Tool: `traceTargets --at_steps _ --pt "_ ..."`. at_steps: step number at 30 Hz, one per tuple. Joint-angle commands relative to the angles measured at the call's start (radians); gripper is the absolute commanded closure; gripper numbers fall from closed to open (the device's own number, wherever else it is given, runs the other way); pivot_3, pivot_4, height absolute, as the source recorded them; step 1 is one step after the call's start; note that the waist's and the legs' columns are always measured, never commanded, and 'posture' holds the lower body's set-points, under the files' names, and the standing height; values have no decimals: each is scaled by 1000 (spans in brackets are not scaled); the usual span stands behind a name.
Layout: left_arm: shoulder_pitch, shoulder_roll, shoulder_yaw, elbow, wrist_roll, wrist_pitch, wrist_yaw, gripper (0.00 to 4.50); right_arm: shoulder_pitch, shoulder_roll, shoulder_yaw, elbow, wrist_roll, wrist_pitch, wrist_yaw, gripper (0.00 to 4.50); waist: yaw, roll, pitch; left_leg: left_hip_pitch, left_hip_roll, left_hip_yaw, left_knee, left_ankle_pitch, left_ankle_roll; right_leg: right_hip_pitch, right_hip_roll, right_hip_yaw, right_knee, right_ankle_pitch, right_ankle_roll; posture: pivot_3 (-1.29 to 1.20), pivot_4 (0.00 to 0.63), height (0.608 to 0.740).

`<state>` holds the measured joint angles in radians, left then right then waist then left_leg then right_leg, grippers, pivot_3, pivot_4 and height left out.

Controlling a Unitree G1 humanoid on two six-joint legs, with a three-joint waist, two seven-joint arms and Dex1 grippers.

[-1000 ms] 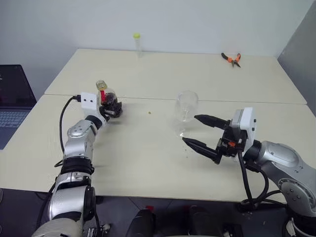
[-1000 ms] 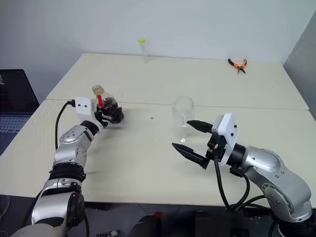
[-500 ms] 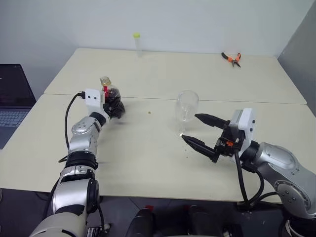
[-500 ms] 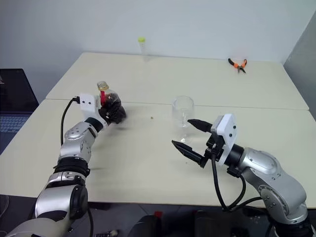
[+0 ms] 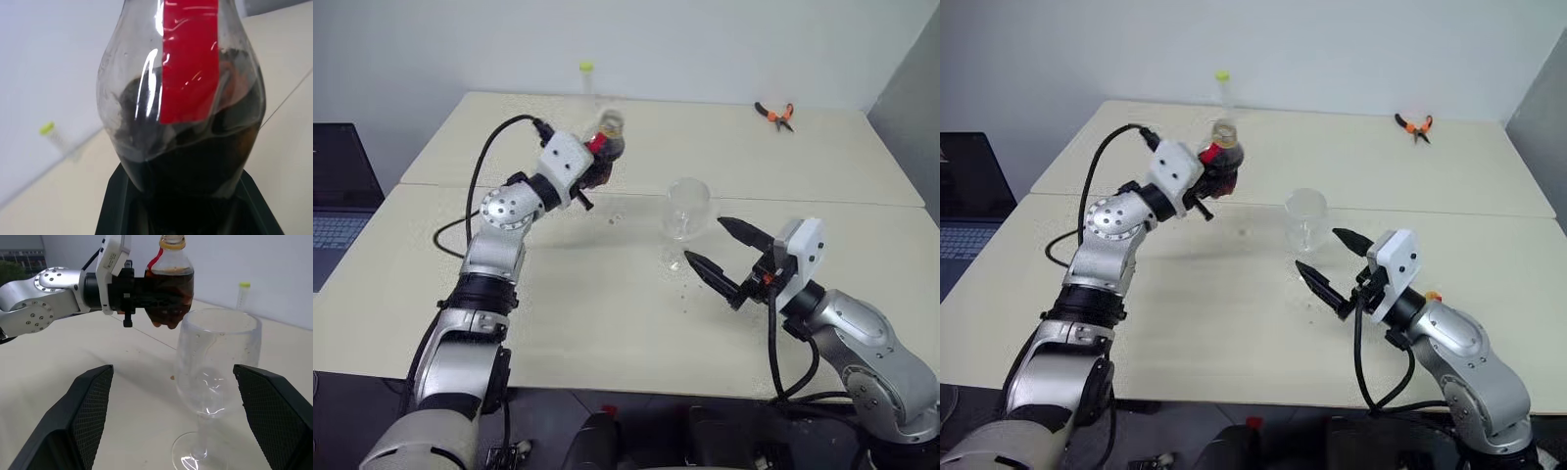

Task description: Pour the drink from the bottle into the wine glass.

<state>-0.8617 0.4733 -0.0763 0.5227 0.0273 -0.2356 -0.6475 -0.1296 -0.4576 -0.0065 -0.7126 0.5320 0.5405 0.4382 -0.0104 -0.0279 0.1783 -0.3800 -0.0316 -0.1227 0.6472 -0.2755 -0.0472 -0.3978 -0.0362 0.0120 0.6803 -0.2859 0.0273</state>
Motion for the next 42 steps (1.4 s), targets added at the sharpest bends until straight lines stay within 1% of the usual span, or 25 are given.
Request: traceTargets --at_steps 1,10,12,17,24,31,42 --pt "-81 11 -43 39 70 -143 -3 3710 -36 10 -5 -23 0 -14 -11 287 -3 0 0 0 0 0 0 0 0 0 0 0 0 0 0 0 150 740" --pt "-168 23 -108 193 194 -395 47 3744 -77 47 31 2 -77 -37 -50 287 -20 0 0 -3 -3 1 0 0 0 -5 -1 2 2 0 0 0 150 740" --pt "-184 30 -121 221 230 -446 73 3744 -78 56 36 6 -88 -43 -54 287 -20 0 0 -4 -7 1 0 0 0 -7 -1 2 2 0 0 0 150 740" --pt "-225 43 -155 278 340 -546 182 3744 -83 76 46 16 -100 -50 -53 287 -20 0 0 -5 -8 1 0 0 1 -7 -1 2 2 0 1 0 150 740" --pt "-267 65 -192 309 459 -623 317 3756 -78 90 54 28 -114 -63 -45 287 -20 0 0 -5 -8 1 0 0 1 -7 -1 2 2 0 1 0 150 740" --pt "-299 82 -224 328 566 -650 452 3758 -72 95 56 28 -120 -66 -42 287 -20 0 0 -5 -9 1 1 0 1 -7 -1 2 3 0 1 0 150 740" --pt "-335 99 -287 368 676 -672 575 3761 -68 88 53 14 -115 -55 -44 287 -22 0 0 -4 -9 2 2 0 1 -7 -1 2 6 0 1 0 150 740"
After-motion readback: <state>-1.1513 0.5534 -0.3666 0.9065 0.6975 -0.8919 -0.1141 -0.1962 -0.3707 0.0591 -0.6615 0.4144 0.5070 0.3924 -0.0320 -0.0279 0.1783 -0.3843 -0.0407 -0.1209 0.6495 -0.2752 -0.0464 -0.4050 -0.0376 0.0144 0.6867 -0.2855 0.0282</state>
